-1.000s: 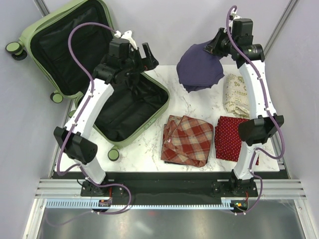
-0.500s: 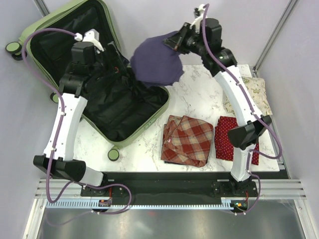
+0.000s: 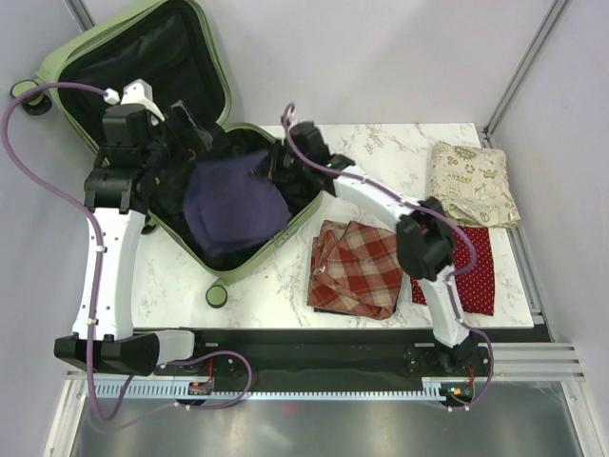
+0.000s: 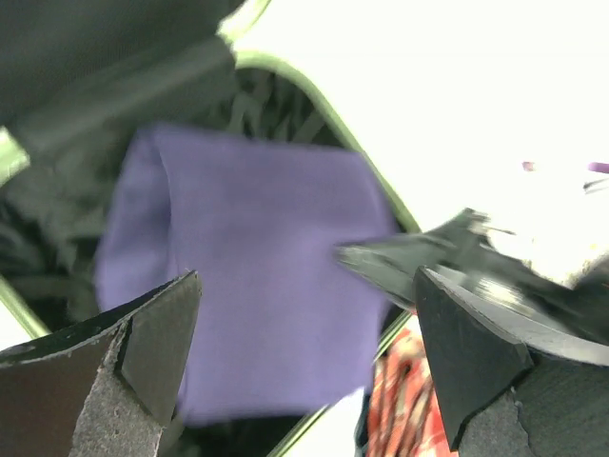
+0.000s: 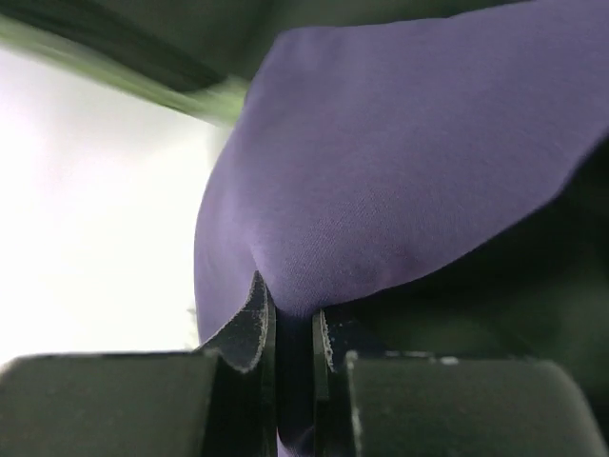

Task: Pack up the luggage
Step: Place the clothes in the luggage.

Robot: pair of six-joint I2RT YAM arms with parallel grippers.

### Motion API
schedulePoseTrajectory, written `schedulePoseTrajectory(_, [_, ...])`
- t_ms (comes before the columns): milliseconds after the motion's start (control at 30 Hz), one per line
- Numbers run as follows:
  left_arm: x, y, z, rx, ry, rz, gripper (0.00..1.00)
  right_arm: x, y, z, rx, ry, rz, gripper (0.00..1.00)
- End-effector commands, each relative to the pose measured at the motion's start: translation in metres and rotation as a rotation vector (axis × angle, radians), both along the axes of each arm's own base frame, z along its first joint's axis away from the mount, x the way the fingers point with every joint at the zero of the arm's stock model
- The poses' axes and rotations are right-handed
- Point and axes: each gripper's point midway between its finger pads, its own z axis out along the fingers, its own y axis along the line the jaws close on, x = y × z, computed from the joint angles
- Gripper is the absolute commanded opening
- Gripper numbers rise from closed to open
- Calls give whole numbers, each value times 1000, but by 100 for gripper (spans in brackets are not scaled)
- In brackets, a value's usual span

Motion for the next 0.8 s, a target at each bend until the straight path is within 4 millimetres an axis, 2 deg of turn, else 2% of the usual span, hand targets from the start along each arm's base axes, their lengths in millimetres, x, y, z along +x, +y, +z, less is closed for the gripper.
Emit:
schedulePoseTrajectory(0, [-2,5,-38,49,97,-12,100,19,-11,-111,-169,125,-46,0])
schedulePoseTrajectory(33, [0,5,-46,54,116,-14,100,19,-11,-141,-210,158,-39,0])
schedulePoseTrajectory(133, [6,6,-73,73,174,-22,100,22,-11,-173,-255,187,-46,0])
schedulePoseTrajectory(167, [7,6,-84,77,201,-23,100,24,-11,-178,-266,190,-47,0])
schedulePoseTrajectory(333, [9,-3,-139,37,349,-58,100,24,-18,-182,-319,187,-63,0])
schedulePoseTrajectory(367, [8,-4,-158,32,400,-57,100,24,-20,-183,-323,186,-66,0])
schedulePoseTrajectory(433, [6,-7,-175,12,448,-57,100,20,-23,-185,-338,195,-66,0])
schedulePoseTrajectory(467, [4,-9,-192,-4,495,-52,100,18,-24,-185,-341,198,-64,0])
schedulePoseTrajectory(533, [-1,-10,-212,-12,552,-47,100,16,-29,-185,-352,200,-69,0])
schedulePoseTrajectory(667, [-2,-5,-240,-2,613,-8,100,16,-36,-187,-403,176,-66,0])
schedulePoseTrajectory(700, [1,-5,-241,-6,609,-9,100,20,-32,-177,-405,132,-43,0])
schedulePoseTrajectory(767, [4,-7,-241,-19,593,-4,100,19,-32,-190,-455,140,-2,0])
